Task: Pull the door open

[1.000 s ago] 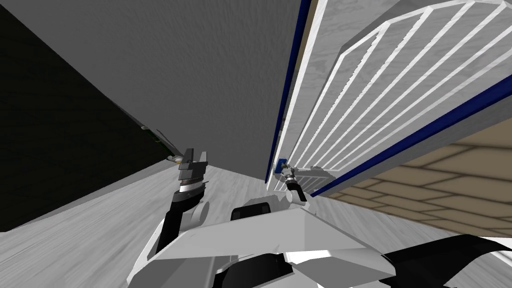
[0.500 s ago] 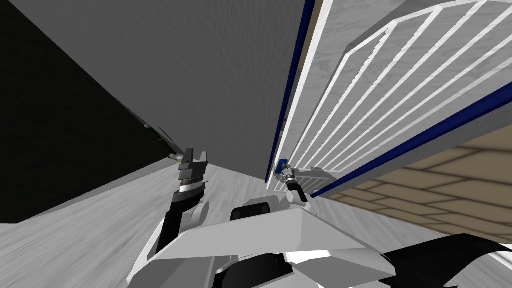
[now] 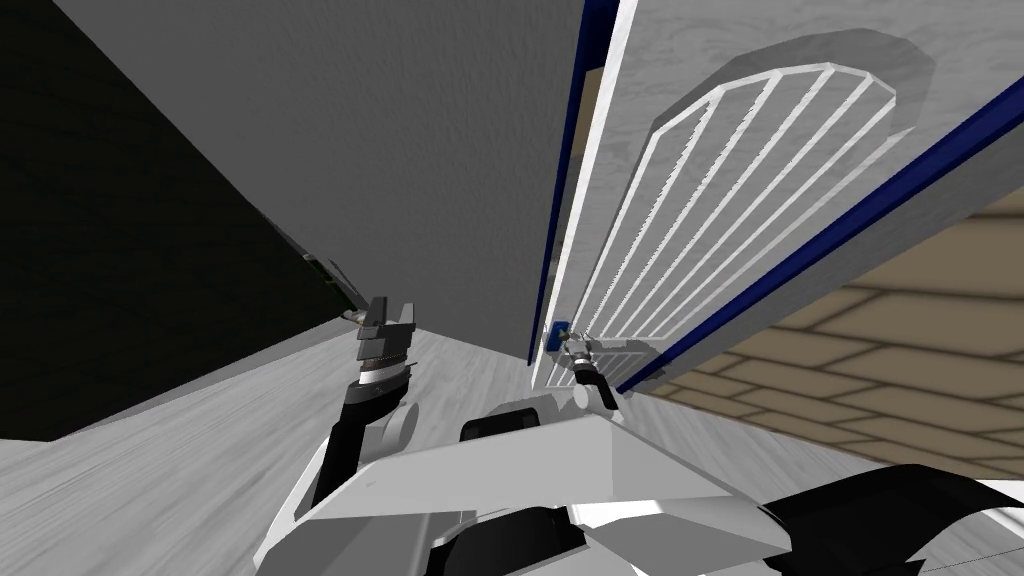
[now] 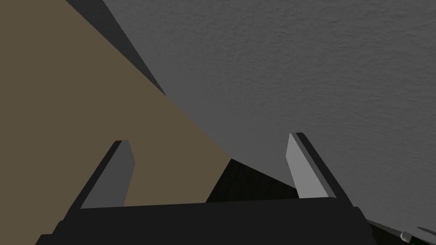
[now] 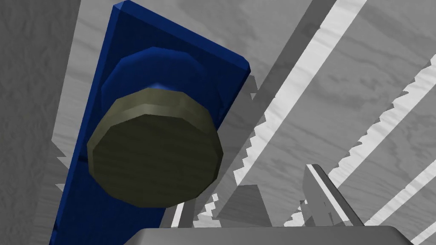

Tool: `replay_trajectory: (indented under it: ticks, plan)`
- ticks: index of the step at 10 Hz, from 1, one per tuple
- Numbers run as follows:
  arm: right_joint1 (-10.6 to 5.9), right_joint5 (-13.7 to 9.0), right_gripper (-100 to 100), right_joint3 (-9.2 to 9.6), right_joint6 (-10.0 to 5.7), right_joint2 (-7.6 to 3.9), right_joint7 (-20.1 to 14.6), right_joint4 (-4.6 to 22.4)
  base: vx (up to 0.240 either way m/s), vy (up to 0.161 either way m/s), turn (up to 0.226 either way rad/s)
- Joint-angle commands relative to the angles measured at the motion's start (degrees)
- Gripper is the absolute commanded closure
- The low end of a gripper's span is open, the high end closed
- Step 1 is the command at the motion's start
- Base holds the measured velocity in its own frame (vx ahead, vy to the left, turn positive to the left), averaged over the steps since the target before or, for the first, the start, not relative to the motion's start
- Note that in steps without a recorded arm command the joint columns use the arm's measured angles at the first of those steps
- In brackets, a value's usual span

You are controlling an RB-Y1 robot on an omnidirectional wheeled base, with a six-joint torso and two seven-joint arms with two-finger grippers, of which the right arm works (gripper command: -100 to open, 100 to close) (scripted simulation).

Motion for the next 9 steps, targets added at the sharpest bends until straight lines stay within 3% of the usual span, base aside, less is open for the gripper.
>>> replay_trajectory:
  ticks: [1, 3, 6, 8, 9]
  plan:
    - [-0.09, -1.82, -100, 1.85, 0.31, 0.57, -2.77, -1.56, -0.109, -0.024, 0.094]
    - [0.81, -4.29, -100, 2.63, 0.73, 1.06, -5.58, -2.92, -0.089, -0.02, 0.074]
    - [0.81, -4.29, -100, 2.63, 0.73, 1.06, -5.58, -2.92, -0.026, 0.004, 0.005]
    - [1.69, -6.71, -100, 3.39, 1.13, 1.54, -8.33, -4.26, -0.048, -0.026, 0.079]
    - [1.69, -6.71, -100, 3.39, 1.13, 1.54, -8.33, -4.26, -0.06, -0.019, 0.049]
